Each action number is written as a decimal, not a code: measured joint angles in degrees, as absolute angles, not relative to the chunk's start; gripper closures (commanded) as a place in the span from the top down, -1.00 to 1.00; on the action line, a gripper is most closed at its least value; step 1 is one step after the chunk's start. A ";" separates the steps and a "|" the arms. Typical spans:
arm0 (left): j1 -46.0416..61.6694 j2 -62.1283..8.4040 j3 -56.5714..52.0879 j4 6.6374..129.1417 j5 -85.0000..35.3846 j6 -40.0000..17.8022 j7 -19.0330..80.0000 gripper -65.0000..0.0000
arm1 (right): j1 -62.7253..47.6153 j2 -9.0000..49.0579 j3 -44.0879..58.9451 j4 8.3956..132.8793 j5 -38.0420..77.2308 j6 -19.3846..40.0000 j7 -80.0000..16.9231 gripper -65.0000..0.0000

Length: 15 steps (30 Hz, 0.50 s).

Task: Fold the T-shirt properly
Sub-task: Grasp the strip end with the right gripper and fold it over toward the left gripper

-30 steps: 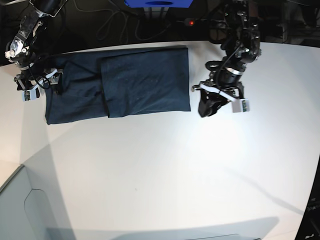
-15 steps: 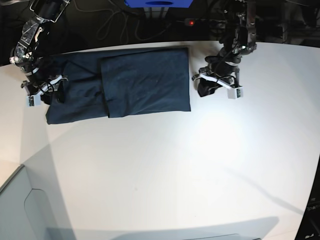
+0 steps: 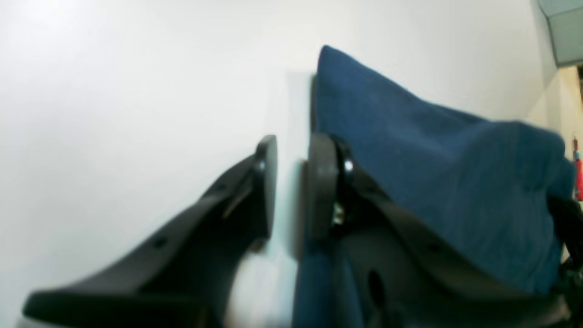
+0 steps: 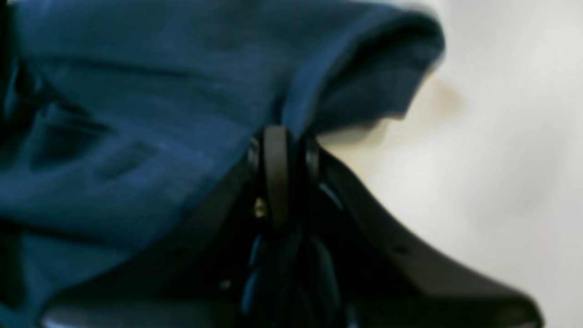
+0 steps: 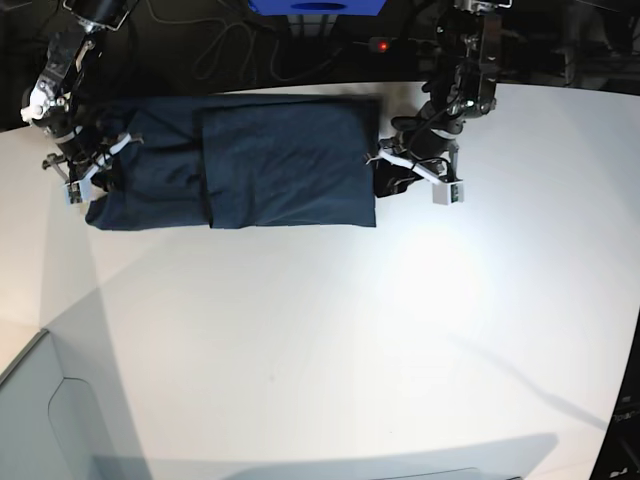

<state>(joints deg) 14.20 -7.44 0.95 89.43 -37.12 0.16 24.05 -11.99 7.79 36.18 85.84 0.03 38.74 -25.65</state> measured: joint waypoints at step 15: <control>13.61 -6.37 1.06 89.23 -36.69 -0.01 24.23 -0.63 | -21.50 1.54 14.61 118.69 -1.87 38.85 -24.84 -1.00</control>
<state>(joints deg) 13.61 -6.37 1.06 89.23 -36.69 -0.01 24.23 -21.50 1.54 14.61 118.69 -1.87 38.85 -24.84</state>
